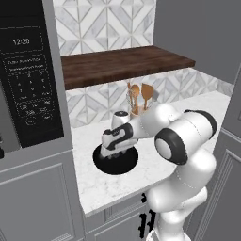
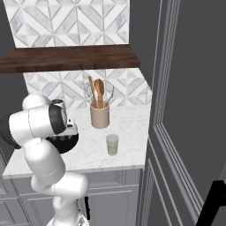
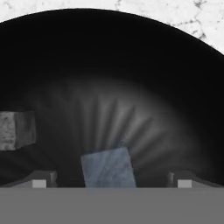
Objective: Grab a lemon wedge from the fridge and one ice cube from the ice bowl, and put them in the glass of lemonade.
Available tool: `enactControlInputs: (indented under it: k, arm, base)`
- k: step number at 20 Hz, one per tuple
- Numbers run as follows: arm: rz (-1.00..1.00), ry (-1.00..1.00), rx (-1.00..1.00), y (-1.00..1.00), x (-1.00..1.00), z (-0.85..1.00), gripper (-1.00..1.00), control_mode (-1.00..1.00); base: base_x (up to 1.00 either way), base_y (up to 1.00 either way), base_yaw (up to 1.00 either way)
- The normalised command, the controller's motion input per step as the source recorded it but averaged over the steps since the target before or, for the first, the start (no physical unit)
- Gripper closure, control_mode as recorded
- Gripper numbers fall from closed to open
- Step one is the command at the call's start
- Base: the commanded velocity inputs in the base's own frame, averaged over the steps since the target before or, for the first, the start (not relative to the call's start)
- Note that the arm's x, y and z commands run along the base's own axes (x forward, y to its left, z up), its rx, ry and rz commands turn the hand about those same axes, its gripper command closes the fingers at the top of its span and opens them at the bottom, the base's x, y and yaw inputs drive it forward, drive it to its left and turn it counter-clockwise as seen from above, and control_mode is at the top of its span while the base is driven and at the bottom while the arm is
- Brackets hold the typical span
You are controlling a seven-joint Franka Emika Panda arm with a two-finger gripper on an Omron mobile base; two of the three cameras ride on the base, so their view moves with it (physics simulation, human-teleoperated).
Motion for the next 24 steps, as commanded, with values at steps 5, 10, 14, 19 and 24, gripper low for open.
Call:
enactControlInputs:
  k: [5,10,14,19,24]
  arm:
    - [0.0,0.0,-0.02,0.15,0.2,-0.16,-1.0,-1.0]
    - [0.0,0.01,0.0,0.06,0.08,-0.13,1.0,-1.0]
    - [0.0,0.03,0.0,0.0,0.0,-0.09,1.0,-1.0]
    - [0.0,0.0,0.0,0.0,0.0,0.0,1.0,-1.0]
    - [0.0,-0.06,0.0,0.0,-0.39,0.29,1.0,-1.0]
  base:
    - [0.0,0.0,0.0]
    - [0.0,0.0,0.0]
    - [0.0,0.0,0.0]
    - [0.0,0.0,0.0]
    - [0.0,0.0,0.0]
